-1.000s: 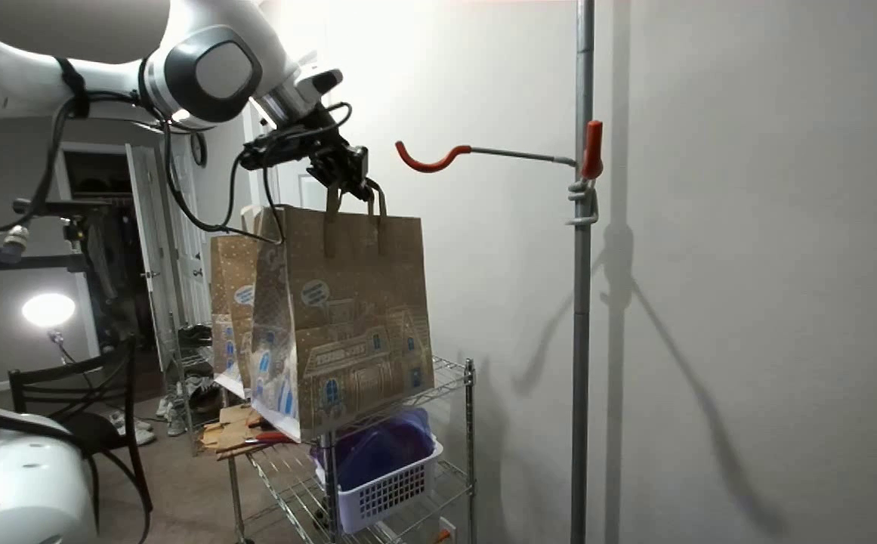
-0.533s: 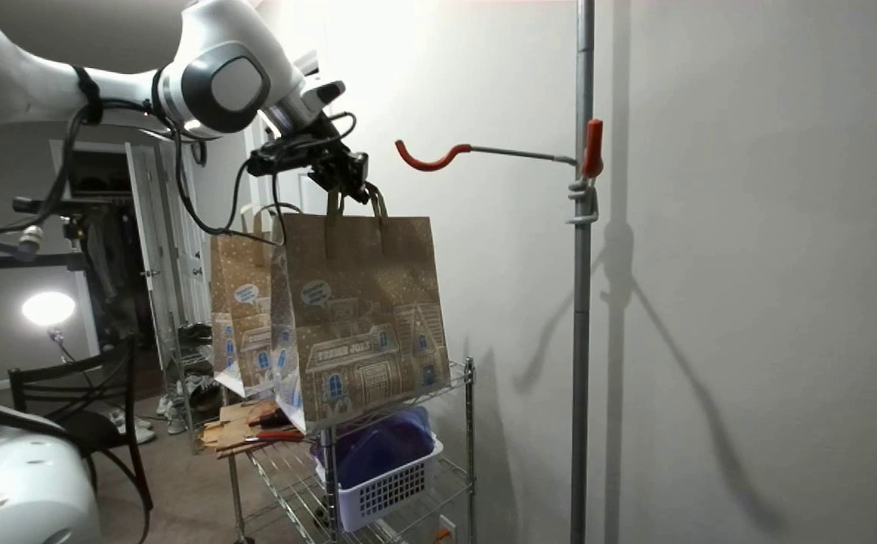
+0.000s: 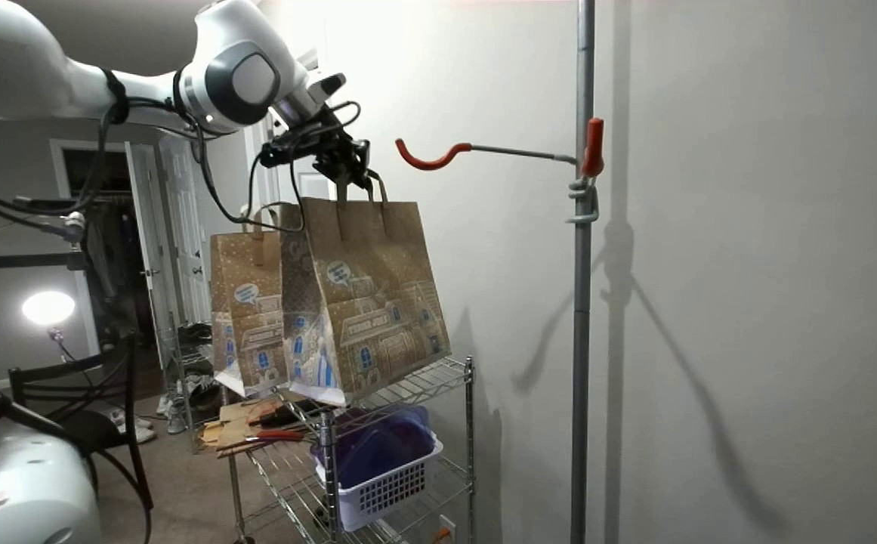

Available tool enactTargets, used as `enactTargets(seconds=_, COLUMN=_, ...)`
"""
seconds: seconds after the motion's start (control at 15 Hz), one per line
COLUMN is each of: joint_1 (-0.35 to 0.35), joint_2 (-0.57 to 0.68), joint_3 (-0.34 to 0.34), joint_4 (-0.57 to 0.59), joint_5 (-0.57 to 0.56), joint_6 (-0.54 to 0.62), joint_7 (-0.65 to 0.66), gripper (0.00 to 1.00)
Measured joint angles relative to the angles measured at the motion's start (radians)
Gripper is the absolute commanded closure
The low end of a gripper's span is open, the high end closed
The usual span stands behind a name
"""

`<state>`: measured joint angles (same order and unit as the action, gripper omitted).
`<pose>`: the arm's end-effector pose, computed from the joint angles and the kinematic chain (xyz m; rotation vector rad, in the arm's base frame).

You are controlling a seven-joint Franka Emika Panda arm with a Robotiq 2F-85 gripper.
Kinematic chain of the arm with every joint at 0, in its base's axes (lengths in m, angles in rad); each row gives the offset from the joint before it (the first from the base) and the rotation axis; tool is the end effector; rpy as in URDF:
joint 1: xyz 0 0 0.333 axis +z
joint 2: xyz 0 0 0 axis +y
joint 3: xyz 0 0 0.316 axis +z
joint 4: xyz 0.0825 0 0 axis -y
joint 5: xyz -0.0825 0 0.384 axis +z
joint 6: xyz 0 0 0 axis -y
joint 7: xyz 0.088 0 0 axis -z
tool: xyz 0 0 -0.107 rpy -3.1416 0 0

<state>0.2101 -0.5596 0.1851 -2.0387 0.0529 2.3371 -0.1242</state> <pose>0.3757 0.1897 0.7532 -2.7142 -0.7170 -1.2685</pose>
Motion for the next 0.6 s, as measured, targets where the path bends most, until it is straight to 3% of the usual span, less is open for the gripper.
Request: enactTargets(seconds=0.6, joint_1=-0.023, joint_2=0.19, joint_3=0.103, joint_4=0.24, joint_5=-0.088, joint_6=-0.002, joint_7=0.166, gripper=0.99)
